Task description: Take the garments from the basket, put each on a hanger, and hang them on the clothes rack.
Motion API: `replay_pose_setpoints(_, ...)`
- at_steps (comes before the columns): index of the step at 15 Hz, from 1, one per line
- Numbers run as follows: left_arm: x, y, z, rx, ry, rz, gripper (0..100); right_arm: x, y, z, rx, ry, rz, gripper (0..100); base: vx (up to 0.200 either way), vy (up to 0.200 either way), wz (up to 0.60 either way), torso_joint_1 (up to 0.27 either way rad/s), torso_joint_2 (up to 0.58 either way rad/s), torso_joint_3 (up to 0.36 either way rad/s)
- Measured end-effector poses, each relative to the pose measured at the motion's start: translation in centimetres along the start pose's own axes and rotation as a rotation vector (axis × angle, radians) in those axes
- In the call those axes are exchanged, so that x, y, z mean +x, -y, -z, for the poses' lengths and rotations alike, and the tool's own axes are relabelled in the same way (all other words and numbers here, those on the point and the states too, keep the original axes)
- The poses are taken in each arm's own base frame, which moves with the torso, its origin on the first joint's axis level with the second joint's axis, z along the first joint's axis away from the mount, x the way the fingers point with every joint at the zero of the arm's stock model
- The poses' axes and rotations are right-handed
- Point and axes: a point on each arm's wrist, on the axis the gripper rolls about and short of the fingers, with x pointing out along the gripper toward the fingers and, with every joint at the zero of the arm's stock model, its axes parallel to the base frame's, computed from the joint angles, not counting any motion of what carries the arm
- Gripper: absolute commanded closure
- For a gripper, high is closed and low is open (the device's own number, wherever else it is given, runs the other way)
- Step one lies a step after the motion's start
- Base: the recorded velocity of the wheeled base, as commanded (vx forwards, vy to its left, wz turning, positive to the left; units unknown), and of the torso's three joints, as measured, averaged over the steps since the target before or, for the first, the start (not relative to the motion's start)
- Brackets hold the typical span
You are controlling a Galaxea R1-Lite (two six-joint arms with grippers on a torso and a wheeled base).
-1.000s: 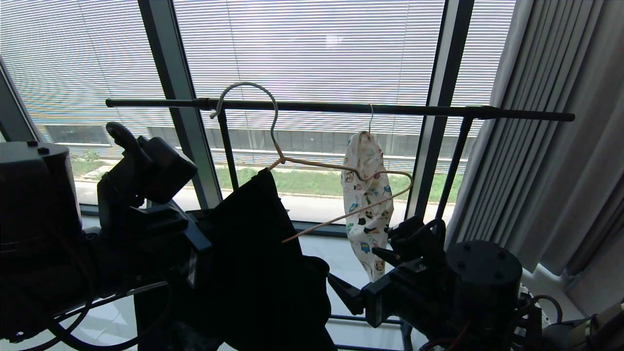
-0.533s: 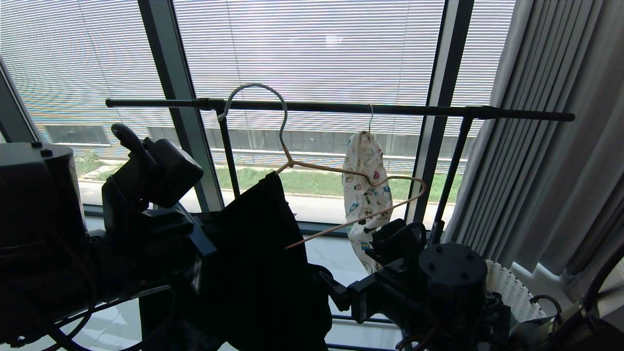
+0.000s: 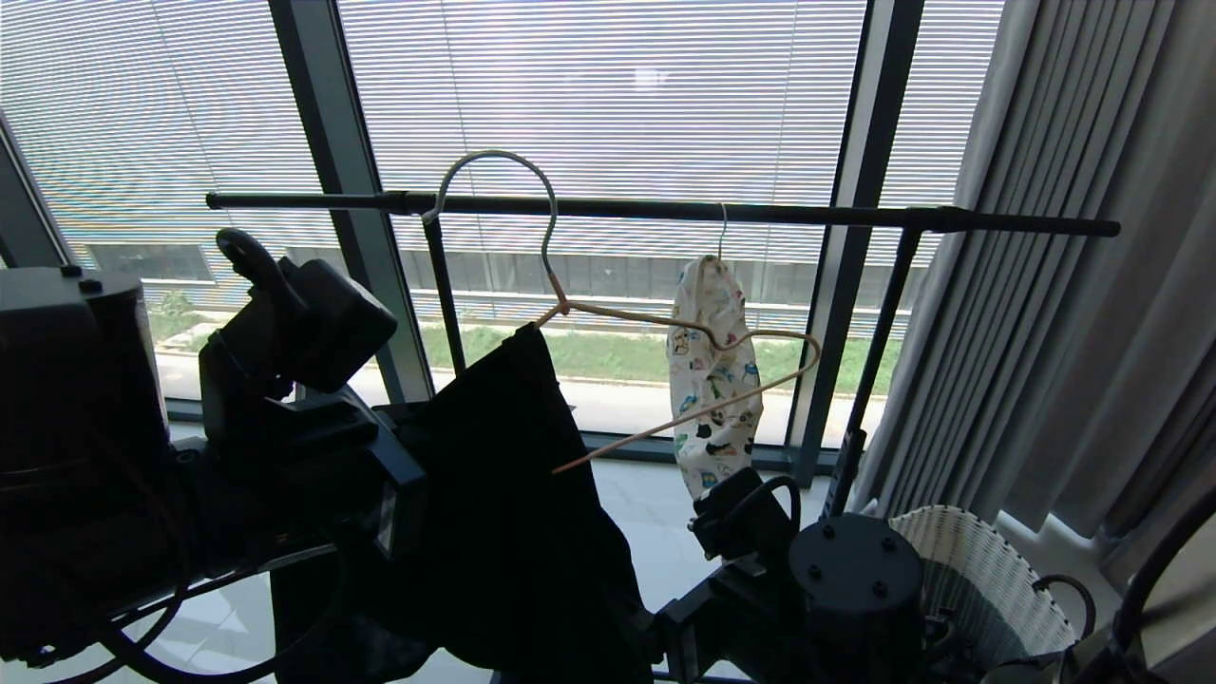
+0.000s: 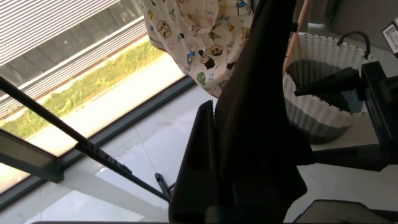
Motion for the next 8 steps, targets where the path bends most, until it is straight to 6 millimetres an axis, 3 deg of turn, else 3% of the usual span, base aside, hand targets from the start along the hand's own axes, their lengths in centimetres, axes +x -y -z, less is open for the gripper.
replay_pose_setpoints(4,-0.1,0.2,-0.2,0.004,0.008,0.008,100,0.1,0.2,0.7,-0.003,-0.019,0.041,0,0.000,0.000,0.00,0.000,0.00,0.000)
replay_pose_setpoints(5,-0.1,0.2,-0.2,0.004,0.009,0.008,100,0.2,0.3,0.9,-0.007,-0.022,0.064,100,0.000,0.000,0.00,0.000,0.00,0.000)
replay_pose_setpoints(8,-0.1,0.2,-0.2,0.005,0.010,0.006,100,0.2,0.5,1.5,-0.018,-0.036,0.110,100,0.000,0.000,0.00,0.000,0.00,0.000)
